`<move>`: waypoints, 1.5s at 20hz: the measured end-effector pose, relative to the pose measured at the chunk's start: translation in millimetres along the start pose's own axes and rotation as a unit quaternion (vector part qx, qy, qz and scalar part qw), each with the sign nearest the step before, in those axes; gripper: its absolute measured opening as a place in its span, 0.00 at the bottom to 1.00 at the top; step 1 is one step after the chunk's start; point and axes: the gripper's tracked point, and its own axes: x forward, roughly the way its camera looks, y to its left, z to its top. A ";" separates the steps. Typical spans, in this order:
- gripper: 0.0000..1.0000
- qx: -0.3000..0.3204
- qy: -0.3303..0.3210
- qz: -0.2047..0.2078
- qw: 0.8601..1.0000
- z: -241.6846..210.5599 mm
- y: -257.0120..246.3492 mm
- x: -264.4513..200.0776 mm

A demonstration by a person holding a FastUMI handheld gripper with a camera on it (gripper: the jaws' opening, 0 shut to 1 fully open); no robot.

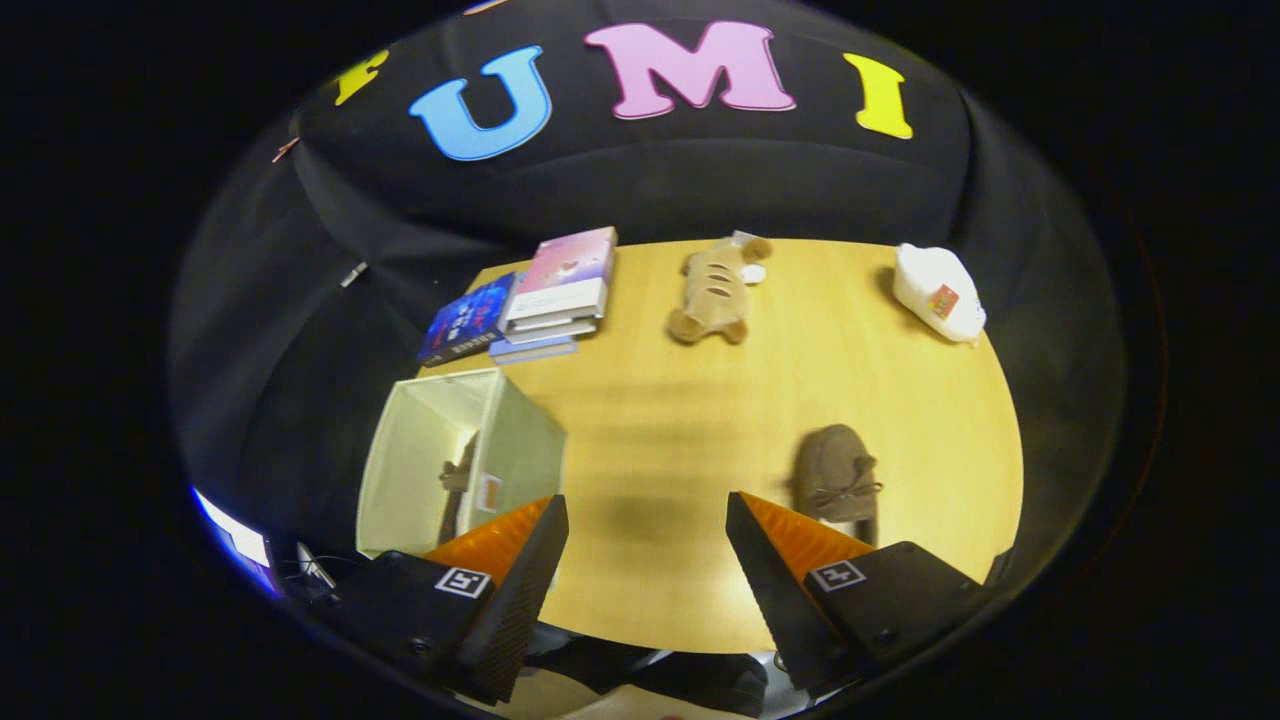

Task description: Open the storage box then place both shoes into the box .Put the left shoe in first, then the right shoe, with the right side of both shoes facing outward in a uniform manner.

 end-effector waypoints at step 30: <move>0.26 -0.031 0.138 -0.099 0.985 -93.9 -214.1 119.7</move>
